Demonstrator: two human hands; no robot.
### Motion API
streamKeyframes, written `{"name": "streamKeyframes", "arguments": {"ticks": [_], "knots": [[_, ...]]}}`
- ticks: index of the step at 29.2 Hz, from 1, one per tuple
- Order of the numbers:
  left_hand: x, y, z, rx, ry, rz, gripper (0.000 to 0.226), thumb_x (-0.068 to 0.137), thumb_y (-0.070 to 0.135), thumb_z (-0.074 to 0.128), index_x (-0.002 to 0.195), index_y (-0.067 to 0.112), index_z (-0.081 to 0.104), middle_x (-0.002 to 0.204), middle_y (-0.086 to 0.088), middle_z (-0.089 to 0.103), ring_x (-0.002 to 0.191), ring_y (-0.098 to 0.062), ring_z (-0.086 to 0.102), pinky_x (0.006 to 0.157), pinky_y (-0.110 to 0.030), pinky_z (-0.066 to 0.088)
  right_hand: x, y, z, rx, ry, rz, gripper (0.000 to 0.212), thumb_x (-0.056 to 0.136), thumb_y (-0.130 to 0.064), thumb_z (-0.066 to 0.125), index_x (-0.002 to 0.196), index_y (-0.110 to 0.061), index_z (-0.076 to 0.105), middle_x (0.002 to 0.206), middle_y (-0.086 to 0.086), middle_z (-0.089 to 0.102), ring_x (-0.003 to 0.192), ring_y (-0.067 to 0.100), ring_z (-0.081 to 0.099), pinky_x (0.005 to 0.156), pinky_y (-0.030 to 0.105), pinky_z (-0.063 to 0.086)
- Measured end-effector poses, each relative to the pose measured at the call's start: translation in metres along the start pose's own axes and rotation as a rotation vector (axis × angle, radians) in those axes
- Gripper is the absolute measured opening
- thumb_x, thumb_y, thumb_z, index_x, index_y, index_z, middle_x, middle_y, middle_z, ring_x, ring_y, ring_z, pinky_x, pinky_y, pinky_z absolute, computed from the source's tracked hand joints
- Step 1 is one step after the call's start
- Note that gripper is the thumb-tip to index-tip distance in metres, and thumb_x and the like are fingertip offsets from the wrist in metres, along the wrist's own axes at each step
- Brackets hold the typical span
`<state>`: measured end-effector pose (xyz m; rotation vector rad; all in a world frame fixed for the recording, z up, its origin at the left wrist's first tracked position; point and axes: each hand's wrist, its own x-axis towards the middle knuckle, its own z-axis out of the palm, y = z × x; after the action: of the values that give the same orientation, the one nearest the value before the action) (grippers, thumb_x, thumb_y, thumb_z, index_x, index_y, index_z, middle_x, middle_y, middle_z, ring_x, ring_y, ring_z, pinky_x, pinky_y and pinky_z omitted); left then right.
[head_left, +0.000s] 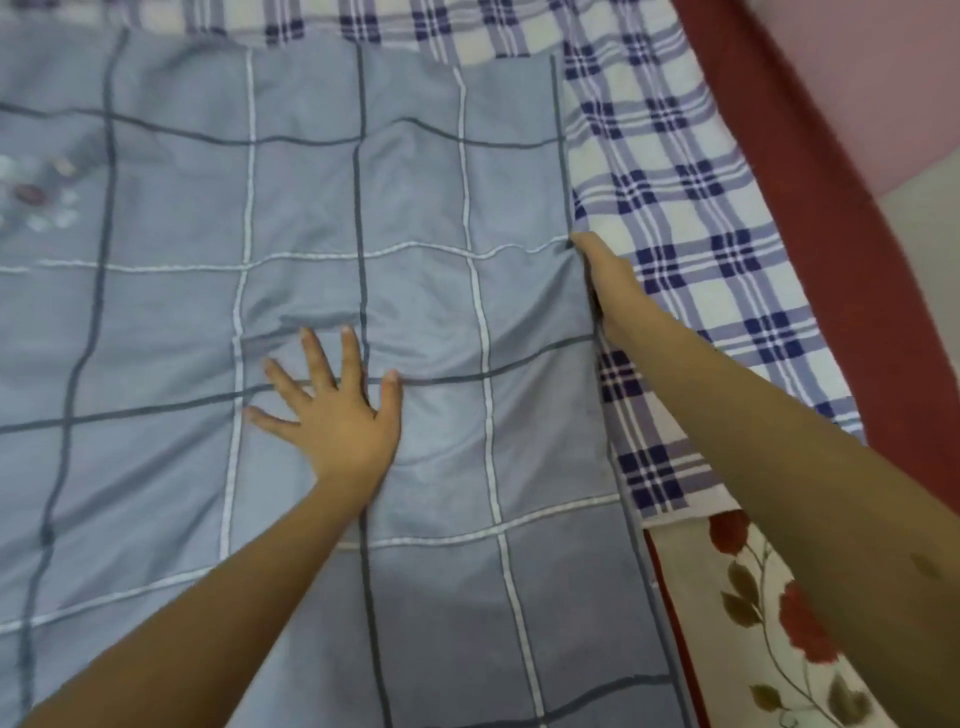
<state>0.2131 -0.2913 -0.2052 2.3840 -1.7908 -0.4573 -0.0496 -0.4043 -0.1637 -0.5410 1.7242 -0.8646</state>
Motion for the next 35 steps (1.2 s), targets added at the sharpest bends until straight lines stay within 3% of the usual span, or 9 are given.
{"name": "streamKeyframes", "arguments": {"ticks": [3, 6, 10, 14, 18, 21, 28, 32, 35], "knots": [[0.074, 0.024, 0.000, 0.074, 0.005, 0.020, 0.070, 0.085, 0.069, 0.021, 0.148, 0.041, 0.012, 0.159, -0.001, -0.002, 0.143, -0.037, -0.008, 0.098, -0.074, -0.010, 0.028, -0.033, 0.007, -0.078, -0.024, 0.022, 0.086, 0.050, -0.063, 0.067, 0.120, -0.012, 0.061, 0.116, 0.011, 0.063, 0.093, 0.028, 0.064, 0.079, 0.037, 0.056], [0.126, 0.037, 0.003, 0.134, 0.016, 0.070, 0.071, 0.086, 0.068, 0.023, 0.149, 0.040, 0.010, 0.159, -0.002, -0.005, 0.144, -0.034, -0.007, 0.100, -0.076, -0.004, 0.068, -0.065, 0.020, -0.232, -0.098, -0.051, 0.057, 0.061, -0.055, 0.062, 0.108, -0.022, 0.061, 0.125, 0.009, 0.058, 0.106, 0.028, 0.061, 0.091, 0.041, 0.052], [0.130, 0.039, 0.006, 0.109, 0.088, 0.114, 0.072, 0.083, 0.064, 0.022, 0.149, 0.035, 0.020, 0.159, -0.006, 0.005, 0.145, -0.030, 0.001, 0.104, -0.071, -0.004, 0.095, -0.104, 0.034, -0.198, -0.166, -0.095, 0.021, 0.088, -0.028, 0.057, 0.107, -0.020, 0.056, 0.105, 0.006, 0.065, 0.094, 0.023, 0.064, 0.071, 0.031, 0.054], [0.139, 0.038, 0.006, 0.075, 0.102, 0.140, 0.073, 0.081, 0.059, 0.027, 0.148, 0.031, 0.025, 0.157, -0.011, 0.014, 0.144, -0.032, 0.012, 0.107, -0.068, 0.000, 0.141, -0.142, 0.054, -0.220, -0.076, -0.121, 0.035, 0.092, -0.017, 0.054, 0.126, -0.008, 0.052, 0.117, 0.016, 0.062, 0.097, 0.030, 0.063, 0.089, 0.044, 0.053], [0.136, 0.034, 0.005, 0.085, 0.053, 0.155, 0.074, 0.081, 0.058, 0.028, 0.149, 0.028, 0.025, 0.157, -0.014, 0.015, 0.143, -0.034, 0.015, 0.109, -0.064, 0.002, 0.165, -0.171, 0.068, -0.313, 0.091, -0.202, 0.031, 0.099, -0.009, 0.040, 0.126, -0.004, 0.054, 0.117, 0.004, 0.058, 0.096, 0.022, 0.056, 0.079, 0.019, 0.046], [0.135, 0.041, 0.000, 0.091, 0.020, 0.136, 0.074, 0.081, 0.058, 0.028, 0.149, 0.028, 0.025, 0.157, -0.013, 0.014, 0.143, -0.033, 0.015, 0.111, -0.060, 0.002, 0.197, -0.196, 0.061, -0.218, 0.173, -0.229, 0.024, 0.098, -0.012, 0.044, 0.109, -0.004, 0.064, 0.114, 0.010, 0.062, 0.092, 0.024, 0.059, 0.088, 0.030, 0.049], [0.138, 0.038, -0.004, 0.140, -0.004, 0.141, 0.076, 0.080, 0.060, 0.030, 0.148, 0.027, 0.027, 0.156, -0.015, 0.016, 0.142, -0.035, 0.015, 0.111, -0.056, 0.004, 0.228, -0.212, 0.056, -0.014, 0.137, -0.186, 0.034, 0.097, -0.012, 0.048, 0.129, -0.015, 0.059, 0.127, 0.007, 0.061, 0.102, 0.024, 0.062, 0.093, 0.037, 0.052], [0.146, 0.046, -0.005, 0.136, -0.007, 0.133, 0.075, 0.081, 0.060, 0.029, 0.148, 0.026, 0.028, 0.156, -0.016, 0.016, 0.142, -0.035, 0.015, 0.111, -0.057, 0.005, 0.232, -0.210, 0.058, -0.312, 0.188, -0.198, 0.035, 0.096, -0.008, 0.043, 0.129, -0.010, 0.053, 0.126, 0.010, 0.055, 0.108, 0.026, 0.054, 0.099, 0.045, 0.046], [0.146, 0.047, -0.007, 0.138, -0.017, 0.129, 0.075, 0.081, 0.060, 0.030, 0.147, 0.025, 0.031, 0.155, -0.017, 0.017, 0.141, -0.036, 0.017, 0.111, -0.057, 0.005, 0.192, -0.184, 0.082, -0.693, 0.460, -0.598, 0.041, 0.089, -0.015, 0.052, 0.129, -0.011, 0.045, 0.133, 0.010, 0.042, 0.120, 0.026, 0.043, 0.101, 0.045, 0.040]]}}
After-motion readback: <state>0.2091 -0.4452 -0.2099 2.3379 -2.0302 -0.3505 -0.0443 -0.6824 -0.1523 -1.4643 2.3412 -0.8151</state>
